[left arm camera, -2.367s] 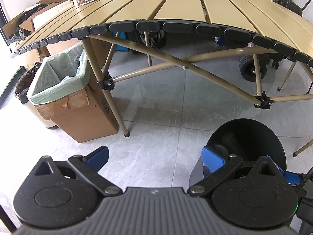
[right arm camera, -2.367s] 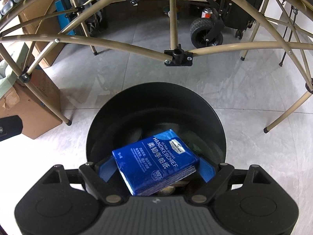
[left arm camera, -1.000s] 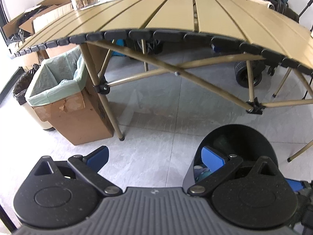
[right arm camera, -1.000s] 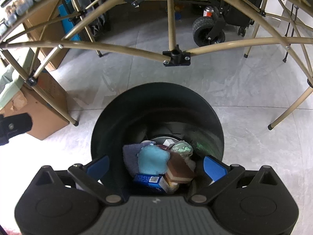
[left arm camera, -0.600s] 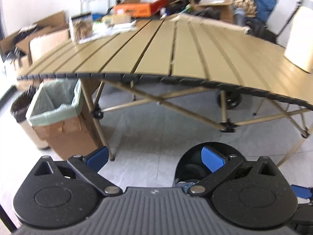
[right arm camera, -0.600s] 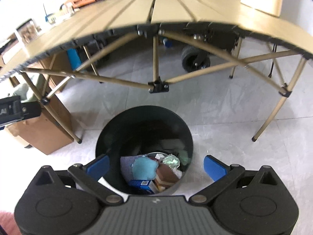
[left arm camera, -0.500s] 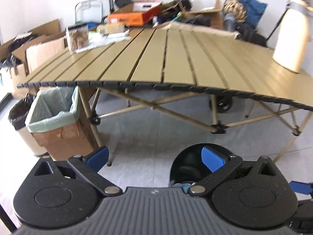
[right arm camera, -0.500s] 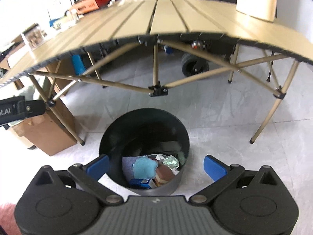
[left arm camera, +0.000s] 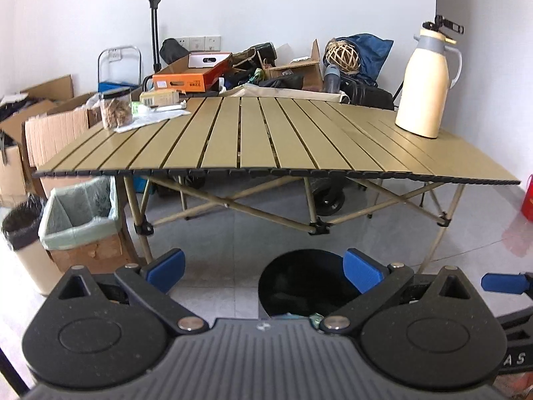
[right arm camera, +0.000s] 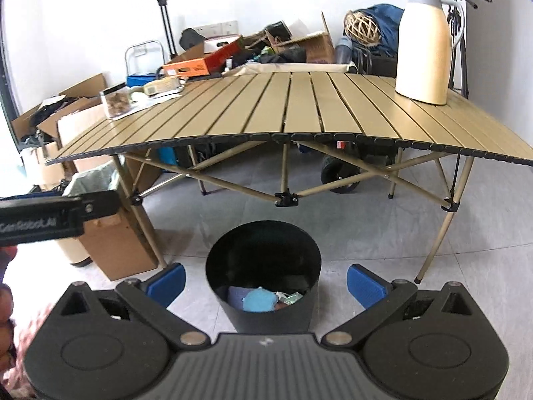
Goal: Collect trash
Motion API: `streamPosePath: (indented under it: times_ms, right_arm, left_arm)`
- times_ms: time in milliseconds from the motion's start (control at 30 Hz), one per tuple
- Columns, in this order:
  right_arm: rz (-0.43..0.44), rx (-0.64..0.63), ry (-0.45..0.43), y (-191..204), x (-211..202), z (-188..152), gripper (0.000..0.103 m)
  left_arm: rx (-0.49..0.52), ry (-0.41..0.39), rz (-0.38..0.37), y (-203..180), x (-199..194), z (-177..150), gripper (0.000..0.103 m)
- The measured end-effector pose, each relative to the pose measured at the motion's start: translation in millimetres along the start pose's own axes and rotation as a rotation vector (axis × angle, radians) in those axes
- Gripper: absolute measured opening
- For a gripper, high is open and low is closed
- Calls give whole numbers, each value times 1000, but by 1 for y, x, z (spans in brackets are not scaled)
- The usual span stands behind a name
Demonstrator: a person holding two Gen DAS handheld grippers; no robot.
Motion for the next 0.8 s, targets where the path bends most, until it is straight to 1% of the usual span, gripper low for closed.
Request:
streamPosePath:
  times_ms: [67, 300, 567, 800]
  right_arm:
    - [8, 6, -5, 3, -13, -7, 103]
    - [-10, 23, -32, 5, -49, -22, 103]
    - [-27, 35, -63, 1, -64, -20, 103]
    - [-29, 43, -71, -1, -66, -19, 103]
  left_arm:
    - [-10, 7, -16, 0, -9, -8, 103]
    - [-1, 34, -36, -2, -29, -32, 103]
    - [4, 12, -28, 0, -40, -30, 103]
    - [9, 8, -31, -1, -41, -29, 103]
Point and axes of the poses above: each gripper's, at about its wrist camera, not at the fingertips, and x roughly the way its jaws point, y to its left, z to its top, the point moved 9 cm from there along x, roughly the way its jaws point, and after that the axes turned 3 degrees about -y, right-handed, at the moved point
